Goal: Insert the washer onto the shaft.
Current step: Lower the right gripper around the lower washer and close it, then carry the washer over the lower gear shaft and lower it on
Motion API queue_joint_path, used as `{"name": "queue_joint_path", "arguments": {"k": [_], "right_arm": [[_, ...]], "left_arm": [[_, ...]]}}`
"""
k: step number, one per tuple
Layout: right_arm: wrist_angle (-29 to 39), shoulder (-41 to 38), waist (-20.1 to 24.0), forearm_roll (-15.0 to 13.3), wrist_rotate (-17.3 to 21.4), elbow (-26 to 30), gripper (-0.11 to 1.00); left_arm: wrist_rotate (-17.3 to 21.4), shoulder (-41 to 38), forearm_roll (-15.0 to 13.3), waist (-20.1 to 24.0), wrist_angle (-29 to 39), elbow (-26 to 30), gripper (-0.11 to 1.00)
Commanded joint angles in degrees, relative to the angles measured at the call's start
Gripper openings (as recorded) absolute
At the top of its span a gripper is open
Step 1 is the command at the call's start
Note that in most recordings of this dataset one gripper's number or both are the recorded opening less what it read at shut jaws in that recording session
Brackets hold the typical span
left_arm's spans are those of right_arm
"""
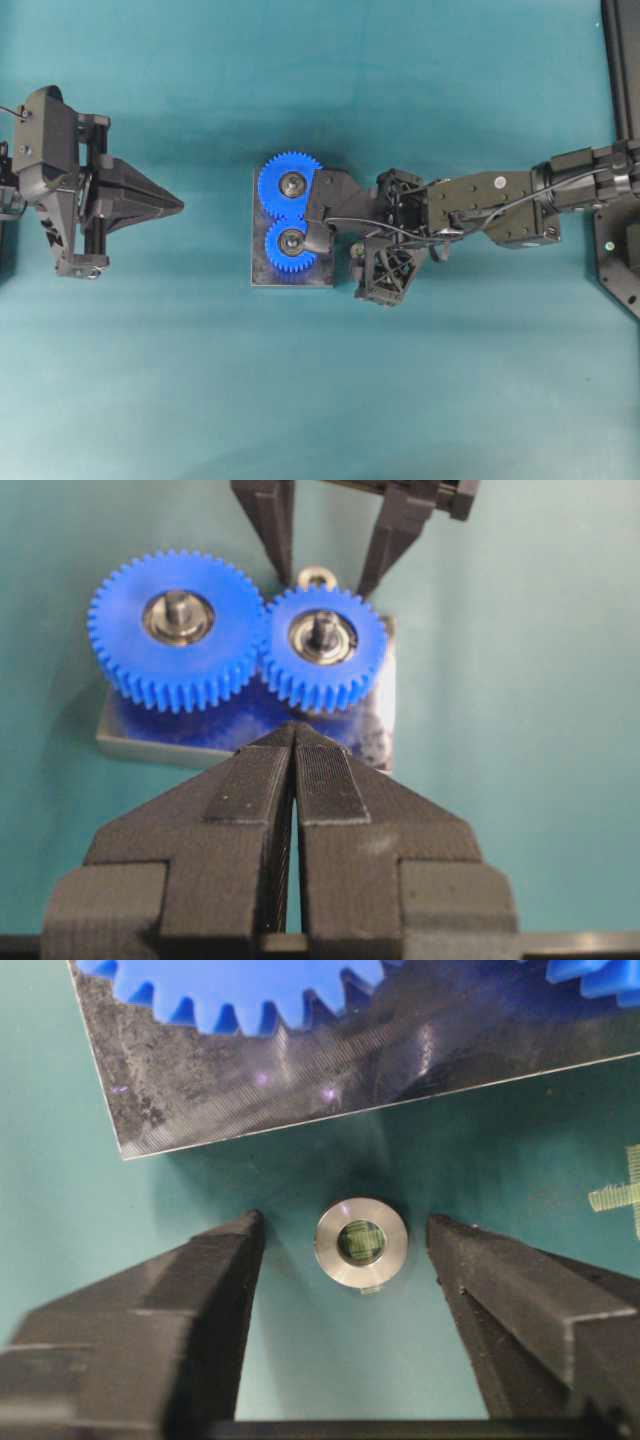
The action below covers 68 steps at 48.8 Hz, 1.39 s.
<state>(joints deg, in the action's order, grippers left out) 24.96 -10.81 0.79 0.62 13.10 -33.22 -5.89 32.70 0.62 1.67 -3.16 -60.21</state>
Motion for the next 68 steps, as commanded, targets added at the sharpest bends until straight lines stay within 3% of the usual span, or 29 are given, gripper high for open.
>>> {"name": "queue_joint_path", "arguments": {"k": [1,8,13,26,39,50,68], "right_arm": [[0.35,0.09,0.18,0.18,0.62,0.44,0.67],[0.35,0.09,0.26,0.09,0.53,0.44,0.43],[0.35,0.09,0.26,0.09,0.62,0.53,0.32],[3.69,3.16,0.35,-0.09,0.53,1.67,0.32],[11.95,7.65,0.88,-3.08,-0.09,6.59,0.32],[16.7,6.59,1.58,-6.24,-3.34,14.59,0.32],[20.92,0.09,2.2,-6.33,-9.93,24.79,0.32]], "left_arm": [[0.09,0.18,0.18,0.09,-0.44,0.79,0.0],[0.09,0.18,0.18,0.09,-0.44,0.79,0.0],[0.09,0.18,0.18,0.09,-0.44,0.79,0.0],[0.09,0.18,0.18,0.09,-0.44,0.79,0.0],[0.09,0.18,0.18,0.09,-0.44,0.79,0.0],[0.0,0.18,0.18,0.0,-0.44,0.7,0.0],[0.09,0.18,0.18,0.09,-0.53,0.62,0.0]]}}
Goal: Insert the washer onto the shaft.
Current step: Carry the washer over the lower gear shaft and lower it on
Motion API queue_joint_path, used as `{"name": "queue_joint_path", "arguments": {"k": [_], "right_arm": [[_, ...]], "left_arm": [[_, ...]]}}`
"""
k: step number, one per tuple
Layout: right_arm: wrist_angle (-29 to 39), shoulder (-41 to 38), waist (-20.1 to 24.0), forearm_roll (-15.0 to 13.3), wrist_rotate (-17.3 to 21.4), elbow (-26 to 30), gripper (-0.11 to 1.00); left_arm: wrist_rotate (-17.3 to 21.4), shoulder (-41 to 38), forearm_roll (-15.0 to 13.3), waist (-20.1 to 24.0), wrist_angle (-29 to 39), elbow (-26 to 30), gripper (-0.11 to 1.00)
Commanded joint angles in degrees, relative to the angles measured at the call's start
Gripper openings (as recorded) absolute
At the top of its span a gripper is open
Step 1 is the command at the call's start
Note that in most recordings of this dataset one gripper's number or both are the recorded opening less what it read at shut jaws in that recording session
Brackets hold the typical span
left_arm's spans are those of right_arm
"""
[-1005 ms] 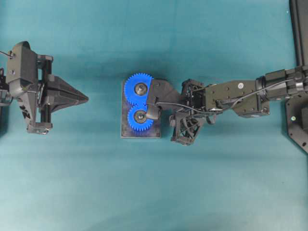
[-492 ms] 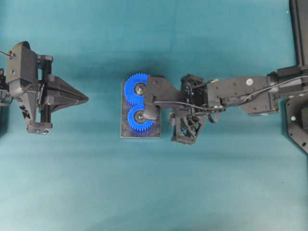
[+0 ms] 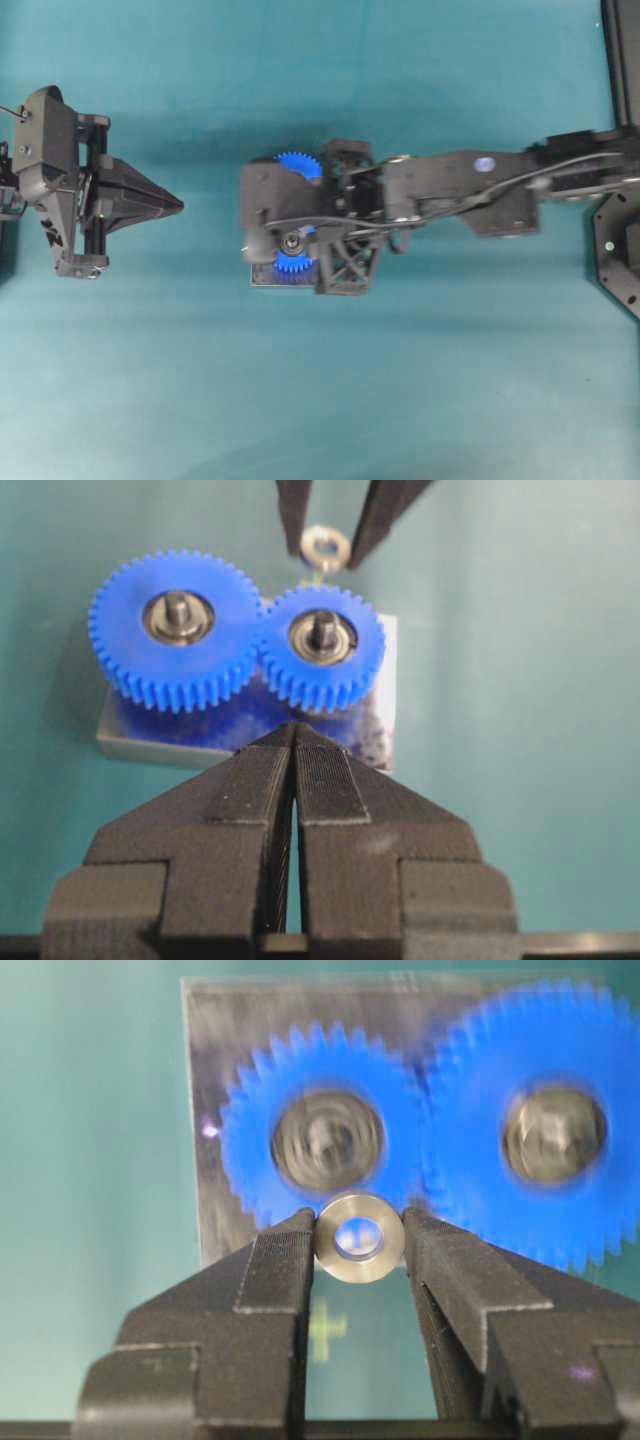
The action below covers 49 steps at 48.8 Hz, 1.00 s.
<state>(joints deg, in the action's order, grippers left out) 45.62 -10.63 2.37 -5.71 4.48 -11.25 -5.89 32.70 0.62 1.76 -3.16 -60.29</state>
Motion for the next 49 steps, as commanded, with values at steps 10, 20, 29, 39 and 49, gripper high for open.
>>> {"name": "queue_joint_path", "arguments": {"k": [10,20,29,39,49], "right_arm": [[0.88,-2.29,0.79,0.0,-2.55,5.45,0.32],[1.67,-2.81,0.79,-0.09,-2.72,4.92,0.32],[1.49,-3.16,0.79,-0.09,-2.81,4.83,0.32],[1.93,-3.96,0.79,0.0,-2.72,4.83,0.32],[1.85,-4.13,0.62,0.0,-2.55,4.83,0.32]], "left_arm": [[0.0,0.18,0.18,0.0,-0.53,0.7,0.0],[0.09,0.18,0.18,0.0,-0.53,0.7,0.0],[0.09,0.18,0.18,0.0,-0.53,0.62,0.0],[0.09,0.18,0.18,0.0,-0.53,0.62,0.0],[0.0,0.18,0.18,0.0,-0.44,0.62,0.0]]}}
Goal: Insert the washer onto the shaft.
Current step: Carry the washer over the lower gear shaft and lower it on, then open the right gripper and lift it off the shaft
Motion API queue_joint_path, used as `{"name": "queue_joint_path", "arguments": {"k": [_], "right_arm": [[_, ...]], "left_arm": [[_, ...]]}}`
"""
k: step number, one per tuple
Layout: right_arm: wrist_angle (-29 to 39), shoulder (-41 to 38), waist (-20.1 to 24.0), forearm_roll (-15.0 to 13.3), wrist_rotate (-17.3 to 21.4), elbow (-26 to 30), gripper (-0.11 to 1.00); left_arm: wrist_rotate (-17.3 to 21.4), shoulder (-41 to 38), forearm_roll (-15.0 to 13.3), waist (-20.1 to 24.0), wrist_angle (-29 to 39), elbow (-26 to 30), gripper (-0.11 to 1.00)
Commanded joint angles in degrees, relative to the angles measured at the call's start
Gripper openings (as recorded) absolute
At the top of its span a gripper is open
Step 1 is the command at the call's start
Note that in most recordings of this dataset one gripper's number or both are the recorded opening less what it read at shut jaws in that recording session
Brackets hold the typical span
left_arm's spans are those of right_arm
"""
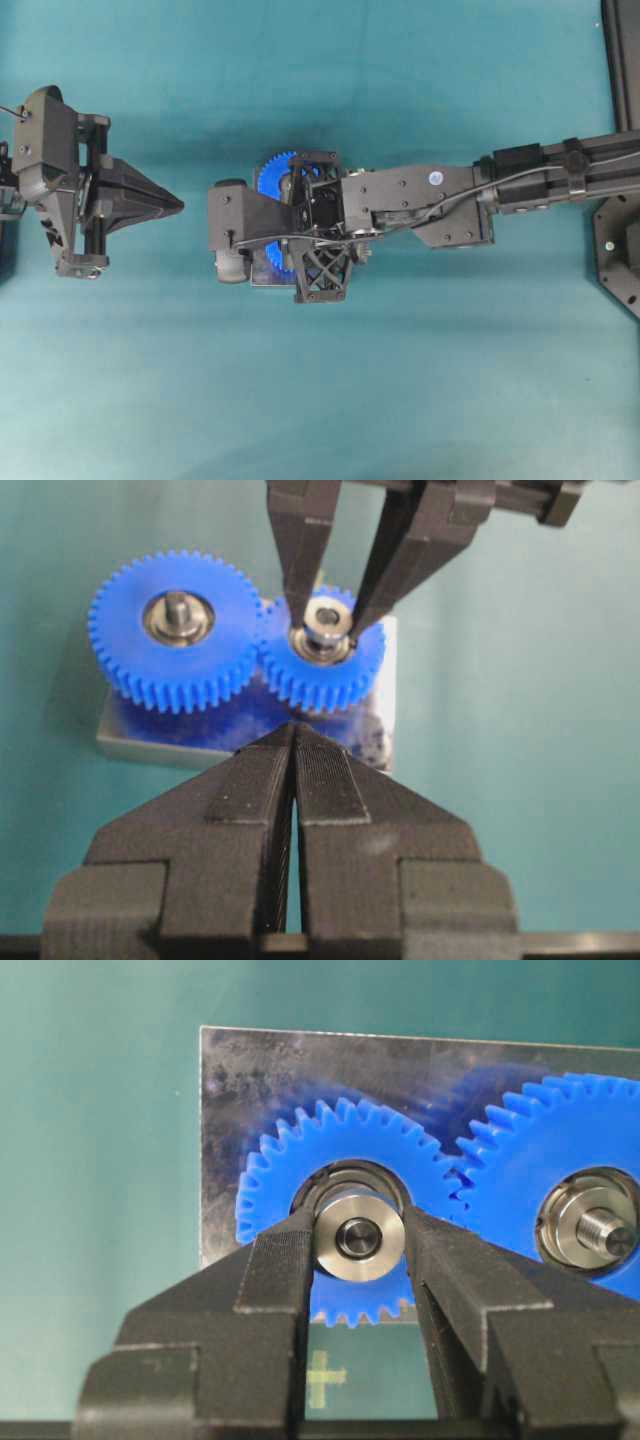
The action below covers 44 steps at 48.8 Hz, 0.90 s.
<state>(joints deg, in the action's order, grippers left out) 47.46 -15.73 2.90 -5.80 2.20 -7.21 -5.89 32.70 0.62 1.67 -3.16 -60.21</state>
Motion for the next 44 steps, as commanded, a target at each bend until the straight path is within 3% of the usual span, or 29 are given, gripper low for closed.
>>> {"name": "queue_joint_path", "arguments": {"k": [1,15,17,22,25,44], "right_arm": [[0.0,0.97,0.09,0.09,-0.26,0.79,0.32],[0.18,0.97,-0.35,0.18,0.09,0.88,0.33],[0.18,0.97,-0.35,0.18,0.26,0.88,0.38],[0.18,1.14,-0.35,0.18,0.26,0.97,0.67],[0.09,1.32,-0.44,0.18,0.26,0.97,0.75],[-0.53,8.09,-1.49,0.26,1.23,-1.76,0.68]], "left_arm": [[0.0,0.18,0.18,0.09,-0.44,0.53,0.0],[0.0,0.18,0.18,0.09,-0.53,0.62,0.0],[0.0,0.18,0.18,0.09,-0.53,0.62,0.0],[0.0,0.18,0.18,0.09,-0.53,0.7,0.0],[0.0,0.18,0.18,0.09,-0.53,0.7,-0.01],[2.64,0.53,0.18,-0.7,-0.44,0.35,0.0]]}}
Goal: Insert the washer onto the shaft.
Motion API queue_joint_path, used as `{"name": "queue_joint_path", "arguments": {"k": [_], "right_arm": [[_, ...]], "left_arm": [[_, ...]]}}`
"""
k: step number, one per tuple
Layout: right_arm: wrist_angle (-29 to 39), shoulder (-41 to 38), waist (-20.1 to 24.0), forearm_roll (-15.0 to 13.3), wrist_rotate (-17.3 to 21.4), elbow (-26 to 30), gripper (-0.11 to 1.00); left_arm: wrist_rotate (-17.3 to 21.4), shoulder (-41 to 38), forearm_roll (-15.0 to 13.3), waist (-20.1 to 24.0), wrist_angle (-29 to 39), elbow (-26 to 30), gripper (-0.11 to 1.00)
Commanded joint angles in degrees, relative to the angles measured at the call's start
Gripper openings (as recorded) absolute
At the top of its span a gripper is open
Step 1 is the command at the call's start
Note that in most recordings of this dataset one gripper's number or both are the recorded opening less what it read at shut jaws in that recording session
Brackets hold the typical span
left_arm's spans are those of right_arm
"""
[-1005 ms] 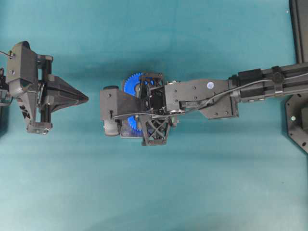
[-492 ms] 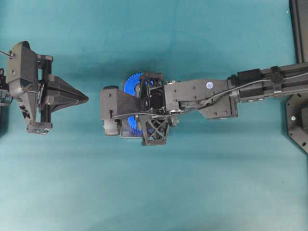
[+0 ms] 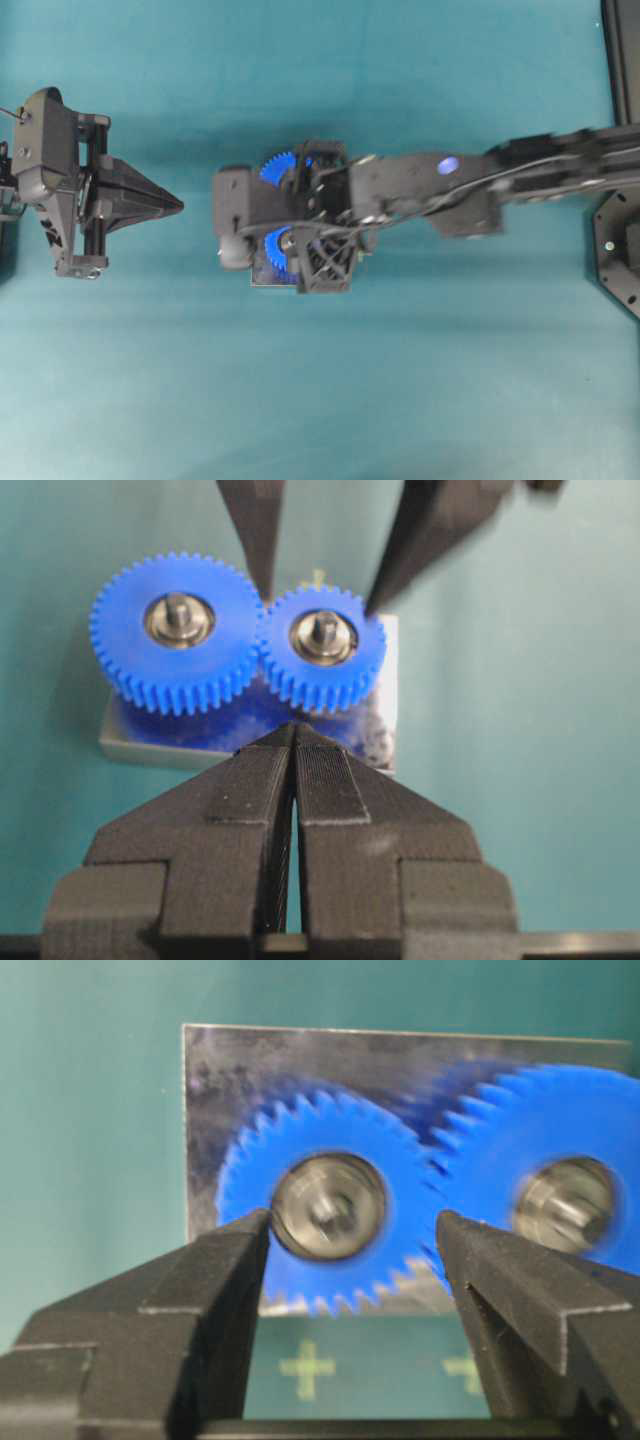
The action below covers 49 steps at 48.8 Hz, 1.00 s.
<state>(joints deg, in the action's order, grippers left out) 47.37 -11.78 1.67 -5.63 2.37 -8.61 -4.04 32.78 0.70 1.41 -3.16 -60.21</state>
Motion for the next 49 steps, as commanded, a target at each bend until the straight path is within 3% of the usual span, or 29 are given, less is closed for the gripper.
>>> {"name": "queue_joint_path", "arguments": {"k": [1,8,20,26,32,49], "right_arm": [[-0.53,4.75,-0.26,0.0,1.23,-0.79,0.68],[-2.37,9.76,-0.79,0.0,2.64,-5.1,0.6],[-11.34,20.39,-1.85,0.0,5.01,-15.64,0.17],[-16.61,24.79,-2.2,-0.09,6.06,-21.09,0.06],[-21.8,28.74,-2.46,0.0,6.42,-25.93,0.01],[-36.39,40.96,-3.34,0.0,6.5,-40.34,0.01]], "left_arm": [[1.05,0.44,0.18,-0.44,-0.53,0.44,-0.01],[2.81,0.53,0.18,-0.53,-0.7,0.35,0.0],[3.34,0.97,0.18,-0.53,-3.43,-0.7,0.0],[3.43,1.23,0.18,-0.53,-4.13,-0.88,0.0],[3.78,1.41,0.26,-0.53,-4.22,-0.97,0.0],[4.92,2.02,0.18,-0.53,-5.27,-1.32,0.0]]}}
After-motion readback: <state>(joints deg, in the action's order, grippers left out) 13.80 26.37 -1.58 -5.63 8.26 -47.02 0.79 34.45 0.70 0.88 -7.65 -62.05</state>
